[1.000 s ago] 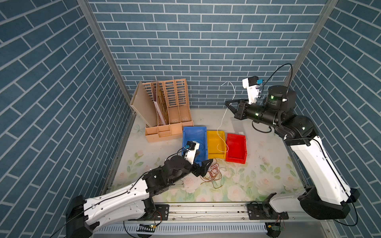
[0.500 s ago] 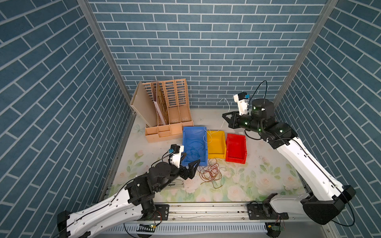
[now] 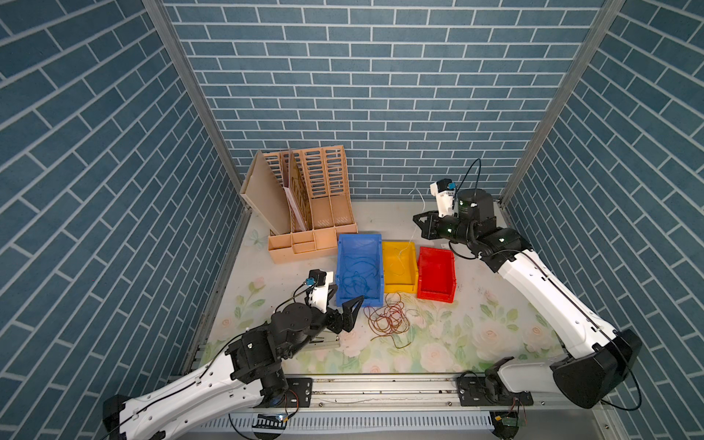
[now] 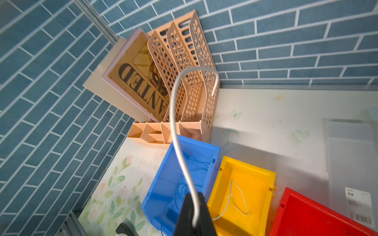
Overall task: Untangle and sort cables by color
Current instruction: Place the cable in the bin.
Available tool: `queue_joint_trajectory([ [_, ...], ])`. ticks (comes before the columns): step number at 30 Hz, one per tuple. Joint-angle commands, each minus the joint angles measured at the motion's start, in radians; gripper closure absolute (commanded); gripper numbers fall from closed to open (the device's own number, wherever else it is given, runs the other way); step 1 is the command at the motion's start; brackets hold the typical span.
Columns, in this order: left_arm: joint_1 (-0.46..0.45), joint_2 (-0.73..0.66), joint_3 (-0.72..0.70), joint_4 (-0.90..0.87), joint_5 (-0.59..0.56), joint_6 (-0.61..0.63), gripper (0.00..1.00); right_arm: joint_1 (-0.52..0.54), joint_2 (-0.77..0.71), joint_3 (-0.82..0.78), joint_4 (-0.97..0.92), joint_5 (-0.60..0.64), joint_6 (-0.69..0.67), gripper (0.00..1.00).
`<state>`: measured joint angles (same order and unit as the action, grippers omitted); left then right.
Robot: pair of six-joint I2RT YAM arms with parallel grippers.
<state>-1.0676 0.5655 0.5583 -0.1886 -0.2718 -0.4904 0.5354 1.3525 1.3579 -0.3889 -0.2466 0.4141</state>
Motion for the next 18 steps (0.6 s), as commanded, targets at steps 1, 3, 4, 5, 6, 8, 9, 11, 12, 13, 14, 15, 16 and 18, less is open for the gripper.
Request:
queue_joint_trajectory([
  [1, -0.004, 0.017, -0.012, 0.022, 0.004, -0.012, 0.07, -0.003, 0.020, -0.091, 0.109, -0.035, -0.010, 1.00],
  [3, -0.005, 0.030, -0.015, 0.040, 0.012, -0.017, 0.06, -0.004, 0.030, -0.158, 0.155, -0.050, 0.004, 1.00],
  [4, -0.006, 0.036, -0.017, 0.046, 0.014, -0.018, 0.06, -0.003, 0.036, -0.182, 0.172, -0.058, 0.007, 1.00],
  [5, -0.005, 0.043, -0.017, 0.053, 0.016, -0.017, 0.07, -0.003, 0.043, -0.208, 0.185, -0.064, 0.012, 1.00],
  [6, -0.006, 0.050, -0.018, 0.060, 0.021, -0.018, 0.06, -0.003, 0.049, -0.232, 0.202, -0.068, 0.015, 1.00],
  [8, -0.005, 0.059, -0.020, 0.073, 0.025, -0.018, 0.06, -0.003, 0.057, -0.274, 0.229, -0.066, 0.014, 1.00],
  [9, -0.005, 0.063, -0.021, 0.078, 0.029, -0.018, 0.06, -0.003, 0.062, -0.293, 0.237, -0.063, 0.014, 1.00],
  [11, -0.006, 0.068, -0.023, 0.086, 0.033, -0.018, 0.06, -0.003, 0.075, -0.315, 0.244, -0.061, 0.004, 1.00],
  [12, -0.005, 0.068, -0.024, 0.090, 0.034, -0.018, 0.07, -0.003, 0.078, -0.327, 0.251, -0.060, 0.000, 1.00],
  [13, -0.004, 0.068, -0.026, 0.090, 0.034, -0.020, 0.06, -0.003, 0.082, -0.336, 0.254, -0.058, -0.003, 1.00],
  [14, -0.005, 0.068, -0.029, 0.092, 0.034, -0.020, 0.07, -0.003, 0.087, -0.346, 0.255, -0.057, -0.005, 1.00],
  [15, -0.005, 0.068, -0.031, 0.094, 0.034, -0.021, 0.06, -0.003, 0.094, -0.350, 0.251, -0.061, -0.005, 1.00],
  [16, -0.006, 0.066, -0.032, 0.094, 0.034, -0.023, 0.06, -0.003, 0.100, -0.352, 0.246, -0.066, -0.007, 1.00],
  [18, -0.006, 0.063, -0.038, 0.095, 0.034, -0.026, 0.06, -0.002, 0.116, -0.355, 0.234, -0.086, -0.009, 1.00],
])
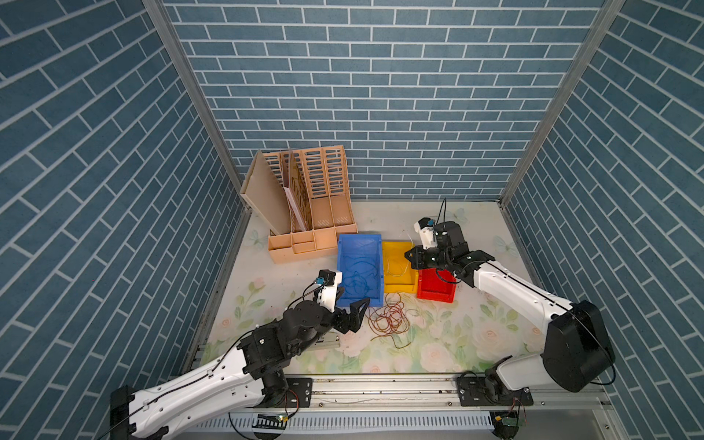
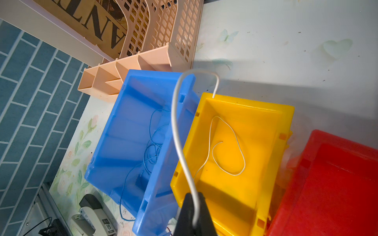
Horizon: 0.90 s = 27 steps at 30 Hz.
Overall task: Untangle and sort cables by color
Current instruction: Place the cable in the bin.
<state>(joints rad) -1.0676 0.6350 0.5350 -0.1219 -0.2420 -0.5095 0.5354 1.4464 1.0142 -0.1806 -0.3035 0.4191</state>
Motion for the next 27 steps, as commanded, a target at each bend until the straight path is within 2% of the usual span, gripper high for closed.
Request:
queue_joint_trajectory([
  [1, -0.006, -0.009, -0.016, 0.027, 0.004, -0.008, 0.06, -0.002, 0.026, -0.014, 0.022, -0.037, -0.013, 1.00],
  [18, -0.006, -0.057, -0.046, 0.004, -0.016, -0.026, 0.06, 0.015, 0.220, 0.050, -0.103, -0.097, -0.067, 1.00],
  [27, -0.005, -0.059, -0.049, -0.005, -0.022, -0.033, 0.06, 0.035, 0.300, 0.120, -0.143, -0.057, -0.086, 1.00],
])
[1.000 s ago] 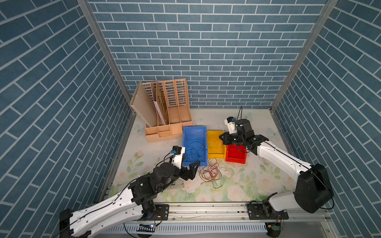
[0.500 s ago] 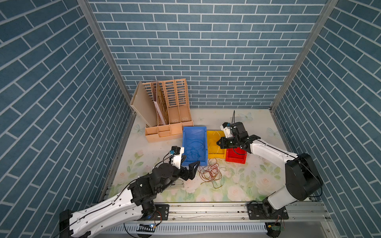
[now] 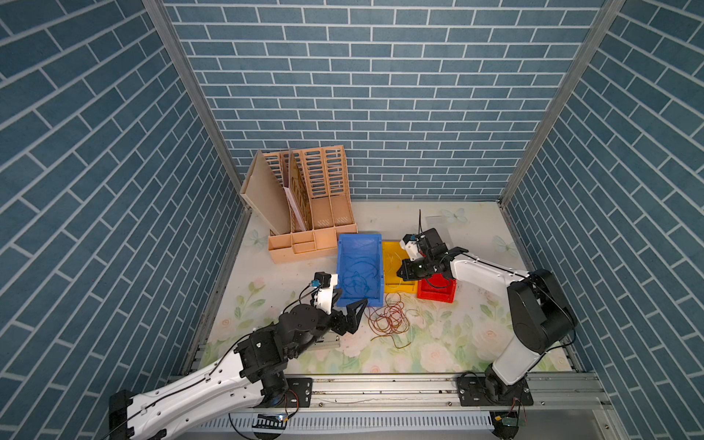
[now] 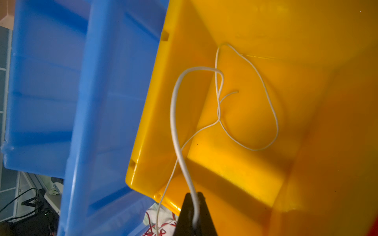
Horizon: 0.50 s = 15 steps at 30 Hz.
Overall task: Untangle and sort cables by color
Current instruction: Place the cable in the bin.
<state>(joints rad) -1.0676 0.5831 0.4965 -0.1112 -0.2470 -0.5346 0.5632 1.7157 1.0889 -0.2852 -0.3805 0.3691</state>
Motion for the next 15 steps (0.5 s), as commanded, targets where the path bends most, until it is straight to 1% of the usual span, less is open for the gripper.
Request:
queue_joint_trajectory([
  [1, -0.006, -0.009, -0.009, -0.019, -0.019, -0.009, 0.06, 0.007, 0.041, 0.057, -0.047, 0.033, -0.038, 1.00],
  [3, -0.005, -0.015, -0.008, -0.026, -0.021, -0.011, 0.06, 0.009, 0.058, 0.077, -0.066, 0.062, -0.039, 0.91],
  [6, -0.006, -0.025, -0.010, -0.035, -0.027, -0.014, 0.06, 0.012, 0.069, 0.095, -0.089, 0.098, -0.043, 0.83],
  [9, -0.005, -0.032, -0.010, -0.038, -0.033, -0.017, 0.06, 0.017, 0.065, 0.106, -0.116, 0.124, -0.043, 0.70],
  [12, -0.004, -0.028, -0.010, -0.036, -0.034, -0.013, 0.06, 0.024, 0.046, 0.112, -0.135, 0.129, -0.042, 0.63],
  [15, -0.006, -0.012, -0.009, -0.019, -0.031, -0.011, 0.06, 0.030, 0.013, 0.123, -0.157, 0.140, -0.041, 0.58],
])
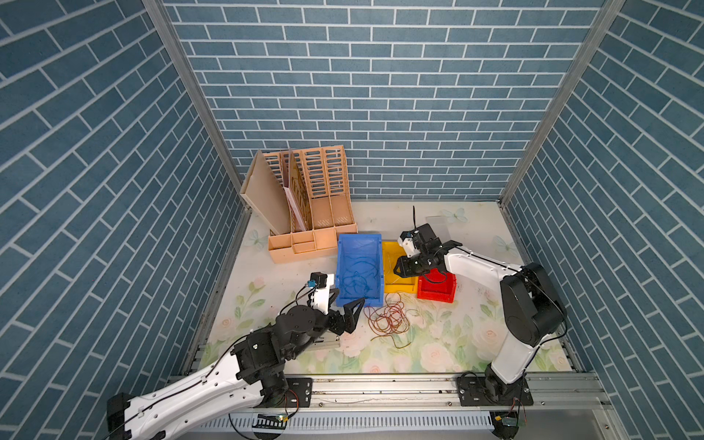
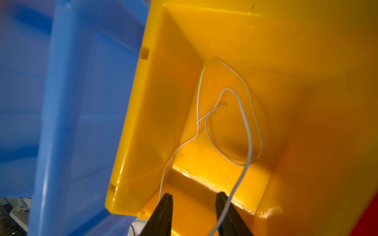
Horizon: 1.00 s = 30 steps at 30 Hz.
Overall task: Untangle and sort cables by color
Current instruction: Place the cable in the bin, then untie the cable.
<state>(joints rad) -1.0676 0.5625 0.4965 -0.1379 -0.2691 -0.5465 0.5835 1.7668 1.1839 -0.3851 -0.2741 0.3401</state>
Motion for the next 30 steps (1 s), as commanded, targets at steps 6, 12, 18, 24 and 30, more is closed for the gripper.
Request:
queue_joint_trajectory([
  [6, -0.005, 0.070, 0.006, 0.055, 0.009, 0.009, 0.05, 0.015, -0.132, 0.055, -0.166, 0.127, -0.012, 0.46],
  [12, -0.004, 0.187, 0.037, 0.135, 0.043, 0.038, 0.03, 0.016, -0.303, 0.007, -0.230, 0.158, -0.014, 0.38],
  [18, -0.005, 0.315, 0.072, 0.213, 0.111, 0.043, 0.03, 0.013, -0.462, -0.156, -0.241, 0.078, -0.013, 0.38],
  [24, -0.002, 0.432, 0.102, 0.285, 0.185, 0.038, 0.02, 0.014, -0.561, -0.383, -0.126, -0.015, 0.026, 0.38],
  [30, -0.003, 0.483, 0.121, 0.292, 0.232, 0.031, 0.02, 0.012, -0.534, -0.468, -0.031, -0.022, 0.032, 0.38],
])
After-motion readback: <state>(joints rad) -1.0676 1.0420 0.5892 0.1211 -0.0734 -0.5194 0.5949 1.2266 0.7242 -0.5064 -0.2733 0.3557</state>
